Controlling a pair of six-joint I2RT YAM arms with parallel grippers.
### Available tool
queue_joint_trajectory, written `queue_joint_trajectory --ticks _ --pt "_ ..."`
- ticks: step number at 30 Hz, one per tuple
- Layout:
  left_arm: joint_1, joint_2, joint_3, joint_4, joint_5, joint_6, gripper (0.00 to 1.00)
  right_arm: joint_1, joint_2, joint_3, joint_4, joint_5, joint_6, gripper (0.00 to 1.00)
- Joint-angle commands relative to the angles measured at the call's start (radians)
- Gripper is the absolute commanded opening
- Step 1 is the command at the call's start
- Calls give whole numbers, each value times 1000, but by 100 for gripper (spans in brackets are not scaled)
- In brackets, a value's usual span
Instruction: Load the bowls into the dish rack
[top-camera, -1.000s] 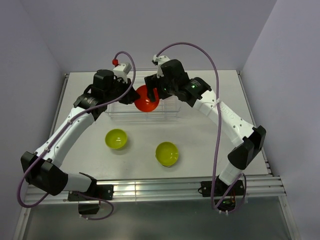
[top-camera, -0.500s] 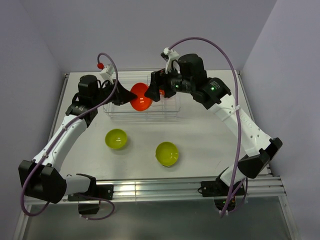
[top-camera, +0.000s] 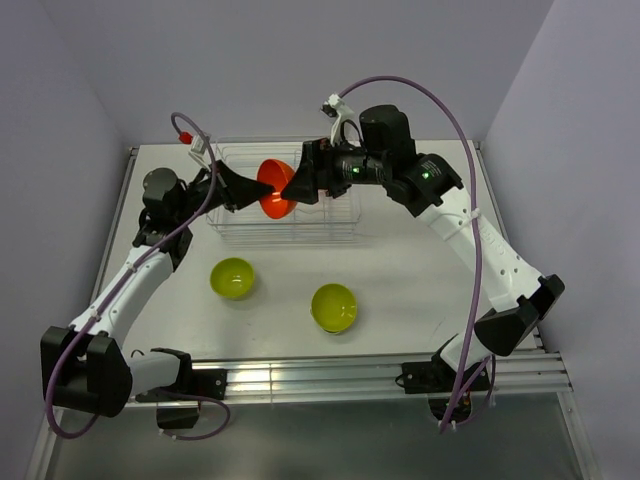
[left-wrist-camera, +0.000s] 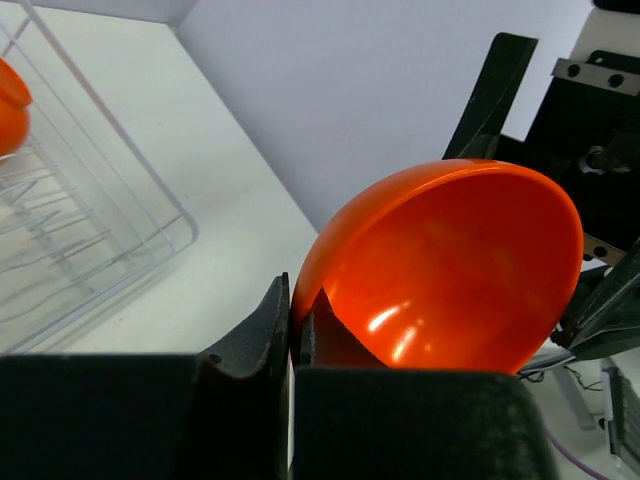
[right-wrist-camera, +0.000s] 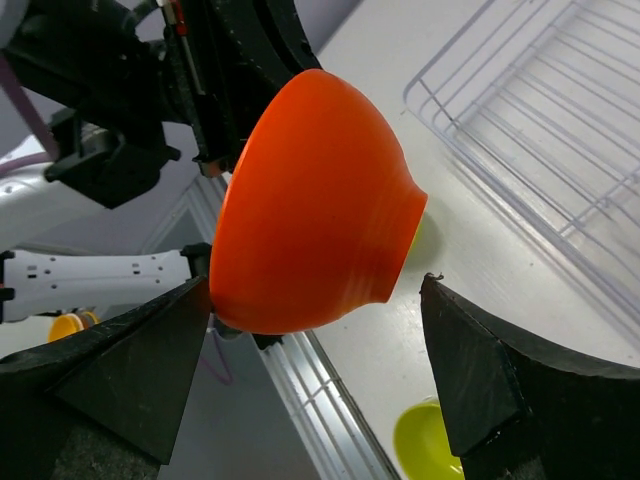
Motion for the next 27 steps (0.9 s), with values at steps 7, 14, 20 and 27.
queue_joint_trajectory --ticks 7,14,20,27 --pt "15 -14 -30 256 38 -168 0 -9 -21 -14 101 -109 111 91" --pt "21 -20 -42 255 41 -176 0 -9 1 3 110 -129 117 88" --pt "27 -12 -61 284 45 -205 0 -9 -1 -1 119 -141 117 84" --pt "29 -15 -52 246 38 -180 0 -9 13 6 102 -89 117 83"
